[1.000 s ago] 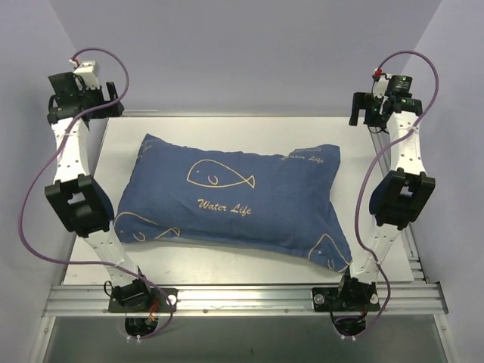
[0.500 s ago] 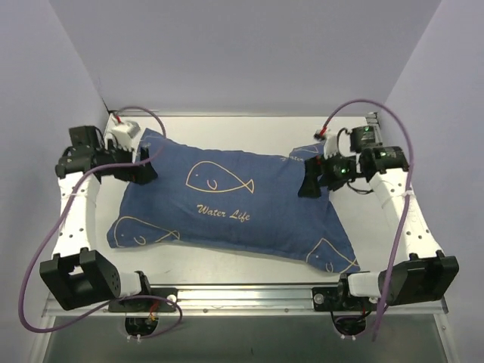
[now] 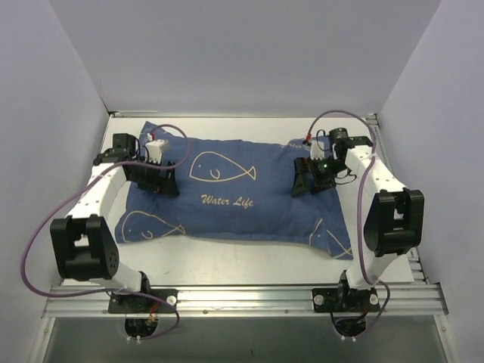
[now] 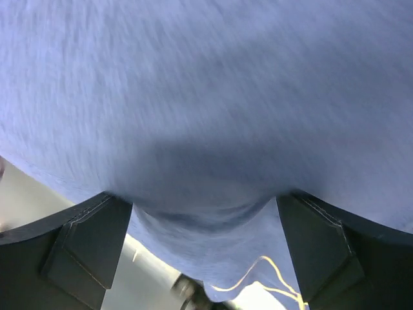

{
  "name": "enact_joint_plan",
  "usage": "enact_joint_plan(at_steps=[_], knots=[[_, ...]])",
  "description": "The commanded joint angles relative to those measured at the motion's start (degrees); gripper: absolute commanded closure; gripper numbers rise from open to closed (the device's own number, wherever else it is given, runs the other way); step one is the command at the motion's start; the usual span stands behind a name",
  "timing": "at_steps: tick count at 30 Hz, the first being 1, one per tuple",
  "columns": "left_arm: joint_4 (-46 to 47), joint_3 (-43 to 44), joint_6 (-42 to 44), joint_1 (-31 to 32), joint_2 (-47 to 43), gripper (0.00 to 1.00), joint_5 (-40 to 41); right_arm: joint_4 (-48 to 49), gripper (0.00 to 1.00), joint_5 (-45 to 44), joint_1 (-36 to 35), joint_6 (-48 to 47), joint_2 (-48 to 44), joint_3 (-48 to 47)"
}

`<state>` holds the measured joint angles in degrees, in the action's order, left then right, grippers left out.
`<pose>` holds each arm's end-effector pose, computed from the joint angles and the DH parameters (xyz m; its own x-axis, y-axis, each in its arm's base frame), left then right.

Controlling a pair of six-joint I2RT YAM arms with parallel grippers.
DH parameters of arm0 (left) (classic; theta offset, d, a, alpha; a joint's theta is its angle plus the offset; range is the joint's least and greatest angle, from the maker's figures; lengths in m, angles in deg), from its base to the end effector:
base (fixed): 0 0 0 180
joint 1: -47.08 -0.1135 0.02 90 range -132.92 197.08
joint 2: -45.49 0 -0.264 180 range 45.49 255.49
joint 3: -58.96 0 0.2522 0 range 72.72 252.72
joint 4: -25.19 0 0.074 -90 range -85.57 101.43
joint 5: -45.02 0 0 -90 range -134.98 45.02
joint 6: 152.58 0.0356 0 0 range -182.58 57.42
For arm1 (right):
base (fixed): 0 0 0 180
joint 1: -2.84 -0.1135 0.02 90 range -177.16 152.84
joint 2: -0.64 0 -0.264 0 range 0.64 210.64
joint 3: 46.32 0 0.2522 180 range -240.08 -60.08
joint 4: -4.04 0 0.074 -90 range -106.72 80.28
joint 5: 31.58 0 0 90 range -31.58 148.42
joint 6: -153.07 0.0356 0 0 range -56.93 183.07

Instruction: Put the pillow into the pillowcase

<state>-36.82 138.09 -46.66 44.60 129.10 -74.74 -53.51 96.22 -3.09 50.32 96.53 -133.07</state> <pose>0.2844 -0.0054 0.2600 -0.8370 0.2021 -0.5085 0.4054 0.8532 -0.3283 0.3324 0.0565 0.2423 -0.8197 -0.2605 -0.5102 -0.5165 0.7212 0.4617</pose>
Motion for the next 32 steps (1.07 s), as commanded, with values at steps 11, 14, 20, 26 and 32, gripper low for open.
enact_joint_plan(at_steps=[11, 14, 20, 26, 32], knots=[[2.21, 32.80, -9.68, -4.46, 11.40, 0.03, 2.43, 1.43, 0.00, -2.47, 10.42, 2.38, -6.30, -14.47], [-0.88, 29.41, -8.63, -5.25, 8.77, 0.02, 5.05, 0.90, 0.00, -4.92, 10.33, 1.59, -12.20, -7.89], [3.32, 9.11, -1.87, -1.75, -5.71, 0.03, 13.13, 0.37, 0.00, -6.60, 10.33, 1.06, -20.56, 7.83], [5.45, -5.94, -0.28, 3.78, -15.48, 0.02, 17.10, 0.11, 0.00, -8.01, 10.42, -0.25, -23.04, 12.08], [5.62, -8.41, -1.95, 7.40, -17.87, 0.03, 19.82, 0.02, 0.00, -6.42, 10.15, 0.01, -24.00, 12.44]])
